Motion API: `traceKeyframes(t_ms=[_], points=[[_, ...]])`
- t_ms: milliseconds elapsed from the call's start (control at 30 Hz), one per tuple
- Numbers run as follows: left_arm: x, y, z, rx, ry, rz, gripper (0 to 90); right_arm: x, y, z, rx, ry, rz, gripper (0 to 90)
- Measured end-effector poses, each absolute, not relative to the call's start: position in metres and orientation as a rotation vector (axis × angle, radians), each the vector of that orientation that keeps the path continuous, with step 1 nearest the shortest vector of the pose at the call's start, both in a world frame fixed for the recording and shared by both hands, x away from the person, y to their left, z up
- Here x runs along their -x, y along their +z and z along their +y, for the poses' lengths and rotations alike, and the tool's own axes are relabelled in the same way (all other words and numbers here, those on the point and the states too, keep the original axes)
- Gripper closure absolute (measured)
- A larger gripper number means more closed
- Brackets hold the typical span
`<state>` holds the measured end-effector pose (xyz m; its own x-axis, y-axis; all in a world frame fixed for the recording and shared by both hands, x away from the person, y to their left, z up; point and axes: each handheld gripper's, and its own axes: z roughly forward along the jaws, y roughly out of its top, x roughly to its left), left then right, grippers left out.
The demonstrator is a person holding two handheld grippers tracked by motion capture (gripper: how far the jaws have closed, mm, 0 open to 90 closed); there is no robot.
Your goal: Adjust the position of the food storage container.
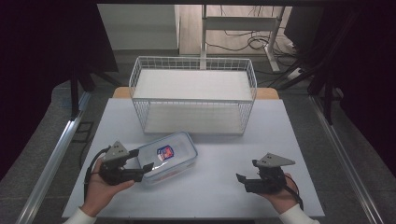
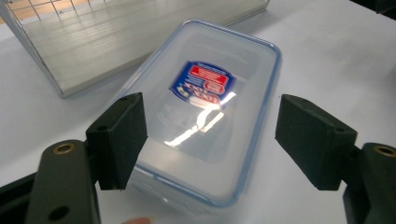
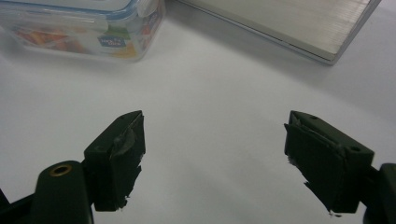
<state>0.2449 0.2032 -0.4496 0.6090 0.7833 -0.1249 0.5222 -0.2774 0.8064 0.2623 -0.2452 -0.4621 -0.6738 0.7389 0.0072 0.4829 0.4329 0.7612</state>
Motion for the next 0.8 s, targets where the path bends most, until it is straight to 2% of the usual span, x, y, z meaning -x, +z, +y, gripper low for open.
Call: traceKeyframes(t_ms=[333,533,800], points=[[-0.282,-0.440,0.196,-1.995,0.379,1.024,27.3,-0.263,-0.463,-0.246,-1.050,1.099,2.365,20.7],[-0.307,-0.438,0.191,-2.026,0.384,1.029,36.2,-0.264,-0.465,-0.245,-1.045,1.096,2.381,20.8],[-0.346,-0.449,0.183,-2.072,0.361,1.053,39.0,-0.265,-0.466,-0.246,-1.051,1.088,2.377,21.3]])
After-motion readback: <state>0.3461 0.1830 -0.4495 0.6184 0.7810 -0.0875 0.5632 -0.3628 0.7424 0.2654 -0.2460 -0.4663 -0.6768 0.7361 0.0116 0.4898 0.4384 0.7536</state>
